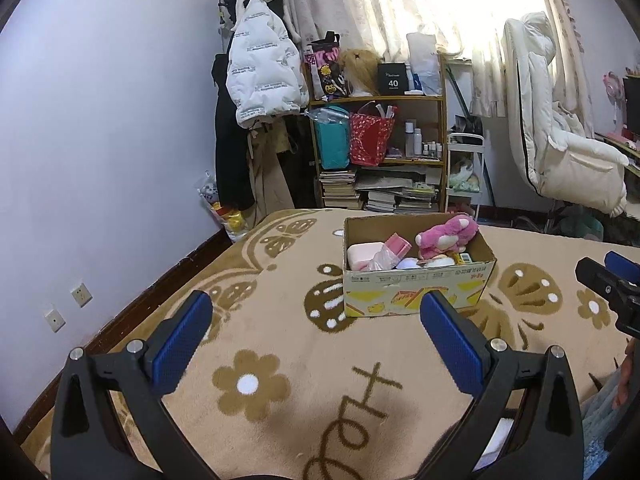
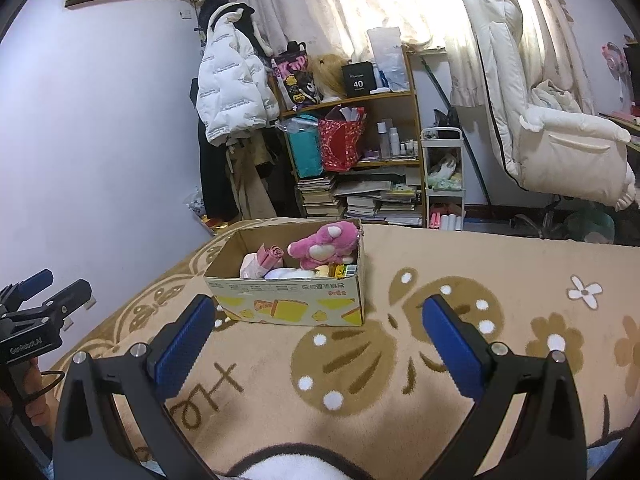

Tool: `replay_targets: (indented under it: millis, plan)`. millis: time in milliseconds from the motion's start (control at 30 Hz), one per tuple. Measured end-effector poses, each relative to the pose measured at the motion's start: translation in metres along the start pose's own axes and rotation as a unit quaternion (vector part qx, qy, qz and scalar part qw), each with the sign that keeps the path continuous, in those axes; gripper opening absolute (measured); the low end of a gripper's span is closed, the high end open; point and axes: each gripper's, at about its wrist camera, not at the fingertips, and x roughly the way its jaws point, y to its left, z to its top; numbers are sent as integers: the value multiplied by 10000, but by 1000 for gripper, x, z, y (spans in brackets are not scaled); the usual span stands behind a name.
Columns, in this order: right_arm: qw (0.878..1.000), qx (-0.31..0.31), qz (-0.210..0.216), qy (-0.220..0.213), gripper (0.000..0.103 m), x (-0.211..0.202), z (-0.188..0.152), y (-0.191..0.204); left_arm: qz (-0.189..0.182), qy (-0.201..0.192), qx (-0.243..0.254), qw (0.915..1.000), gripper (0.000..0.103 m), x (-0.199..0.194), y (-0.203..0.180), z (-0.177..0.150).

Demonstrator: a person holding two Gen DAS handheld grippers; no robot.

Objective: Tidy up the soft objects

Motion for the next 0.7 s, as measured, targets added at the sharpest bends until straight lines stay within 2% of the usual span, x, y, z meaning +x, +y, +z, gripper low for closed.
replay_targets:
  millis: [700]
  plan:
    - [10000, -43, -12, 74, 103, -1, 3, 4, -26, 78, 12, 10000, 103, 4, -2, -1]
